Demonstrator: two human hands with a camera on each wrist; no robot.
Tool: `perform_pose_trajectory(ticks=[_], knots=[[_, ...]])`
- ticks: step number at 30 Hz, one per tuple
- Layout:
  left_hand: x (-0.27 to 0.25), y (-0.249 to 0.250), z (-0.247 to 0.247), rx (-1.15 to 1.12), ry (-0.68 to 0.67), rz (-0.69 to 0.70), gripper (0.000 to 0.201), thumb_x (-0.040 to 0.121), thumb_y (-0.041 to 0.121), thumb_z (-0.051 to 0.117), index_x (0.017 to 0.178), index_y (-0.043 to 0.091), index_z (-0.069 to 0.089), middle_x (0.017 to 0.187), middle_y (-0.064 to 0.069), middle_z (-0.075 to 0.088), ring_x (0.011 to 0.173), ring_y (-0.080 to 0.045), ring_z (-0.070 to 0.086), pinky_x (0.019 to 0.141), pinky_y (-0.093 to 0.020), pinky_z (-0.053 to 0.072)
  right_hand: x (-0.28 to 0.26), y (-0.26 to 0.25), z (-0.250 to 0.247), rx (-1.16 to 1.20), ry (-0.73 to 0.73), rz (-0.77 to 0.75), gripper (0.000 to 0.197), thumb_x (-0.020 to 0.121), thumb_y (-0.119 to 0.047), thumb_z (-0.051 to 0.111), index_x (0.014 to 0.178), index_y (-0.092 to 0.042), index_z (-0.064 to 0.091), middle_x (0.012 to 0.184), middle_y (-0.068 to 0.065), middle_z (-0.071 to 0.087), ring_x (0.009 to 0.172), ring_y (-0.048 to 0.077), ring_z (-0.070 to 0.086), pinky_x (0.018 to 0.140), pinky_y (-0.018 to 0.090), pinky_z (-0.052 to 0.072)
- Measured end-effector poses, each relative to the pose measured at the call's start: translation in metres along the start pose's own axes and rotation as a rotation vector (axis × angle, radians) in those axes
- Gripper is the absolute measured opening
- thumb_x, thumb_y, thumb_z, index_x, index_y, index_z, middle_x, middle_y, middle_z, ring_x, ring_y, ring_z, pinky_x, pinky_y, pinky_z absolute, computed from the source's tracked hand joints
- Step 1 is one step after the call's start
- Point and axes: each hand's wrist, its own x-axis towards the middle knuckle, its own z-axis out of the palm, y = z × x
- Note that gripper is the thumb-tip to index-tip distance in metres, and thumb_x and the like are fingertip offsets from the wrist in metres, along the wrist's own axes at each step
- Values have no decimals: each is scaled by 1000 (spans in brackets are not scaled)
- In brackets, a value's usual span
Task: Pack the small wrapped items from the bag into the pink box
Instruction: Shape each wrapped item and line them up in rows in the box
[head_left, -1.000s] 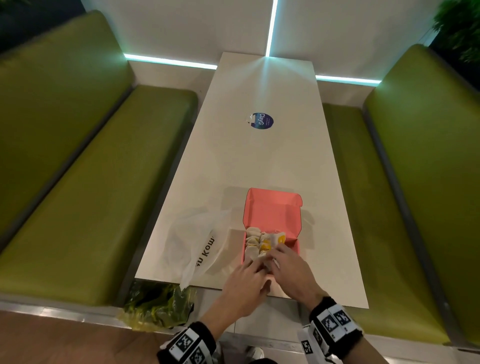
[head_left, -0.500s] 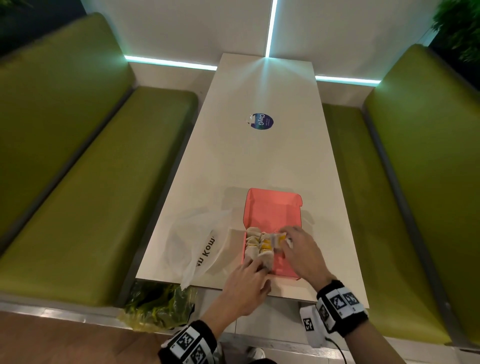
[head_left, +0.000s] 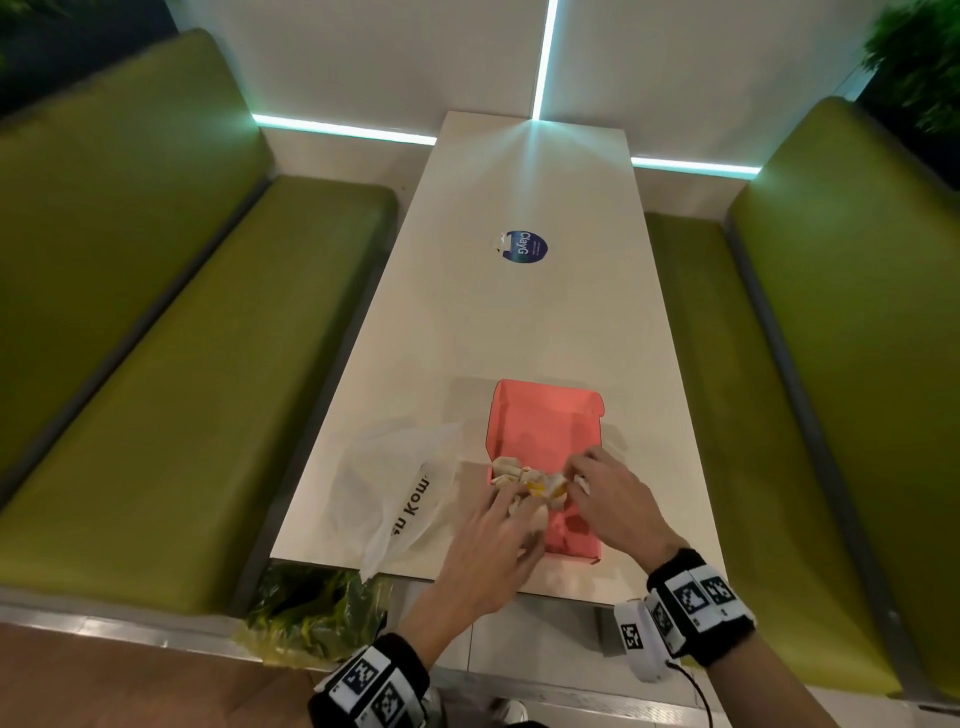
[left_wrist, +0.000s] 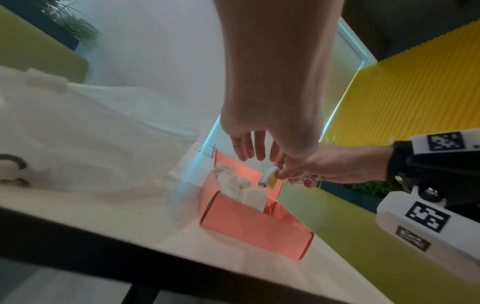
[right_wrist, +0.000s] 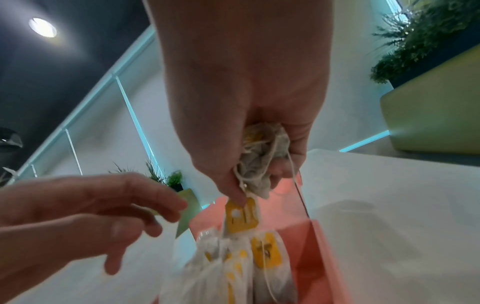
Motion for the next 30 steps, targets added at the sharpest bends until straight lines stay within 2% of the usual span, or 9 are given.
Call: perform_pose_trajectory(ticks=[2,6,9,13,17,21,25,27,30], knots=[[12,6,-9,-58,46,-16,43,96,37,49,135,20,49,137,-1,46,122,-15,39,100,-29,41,-3,-5,-13,1,-11,-23,8,98,-25,49,99,-26,57,103,-10,56,90,15,57,75,41,54],[35,10,-21,-349,-37,-132,52,99,38,49,147,23,37,148,4,42,135,-10,35,109,-25,34,-6,-16,-37,159,-58,-104,9,94,-27,55,91,-32,61,94,-17,62,88,9,58,74,36,51],[44,8,-24,-616,-15,-196,30,100,24,57,130,21,53,118,7,63,112,-6,57,92,-27,50,-6,-21,-48,327,-85,-148,10,94,-28,60,93,-35,67,93,-14,65,87,4,60,76,26,49],[42,11,-32,-824,93,-280,10,95,21,66,100,13,61,86,9,65,82,-9,63,72,-27,53,-6,-24,-48,489,-31,-134,7,91,-23,67,90,-26,74,86,-13,69,80,6,59,68,15,41],[35,9,-39,-855,106,-286,16,91,22,71,95,12,60,82,1,64,74,-17,61,69,-37,54,-8,-25,-38,626,-11,-92,6,89,-17,70,85,-21,73,83,-14,70,82,4,62,72,12,43],[26,0,-44,-782,89,-306,18,89,12,71,91,23,57,83,1,62,78,-23,60,70,-42,54,-10,-27,-31,740,16,-58,9,91,-14,68,84,-18,72,83,-10,70,78,6,61,72,17,46],[20,-10,-50,-738,88,-335,26,88,5,70,94,24,54,88,-9,60,79,-26,60,64,-39,56,-12,-23,-29,921,79,44,12,93,-11,66,83,-15,70,73,-13,64,61,-1,54,56,10,39],[18,-11,-56,-780,91,-349,23,88,2,69,98,17,54,93,-11,60,78,-27,61,57,-32,56,-12,-21,-25,902,106,56,12,92,-11,66,83,-17,70,77,-12,65,63,1,55,58,12,40],[19,-11,-64,-856,100,-361,23,88,-1,69,100,10,52,94,-7,64,72,-15,60,56,-27,52,-16,-23,-24,846,86,31,11,91,-11,68,92,-21,72,85,-12,68,76,1,61,68,15,45]])
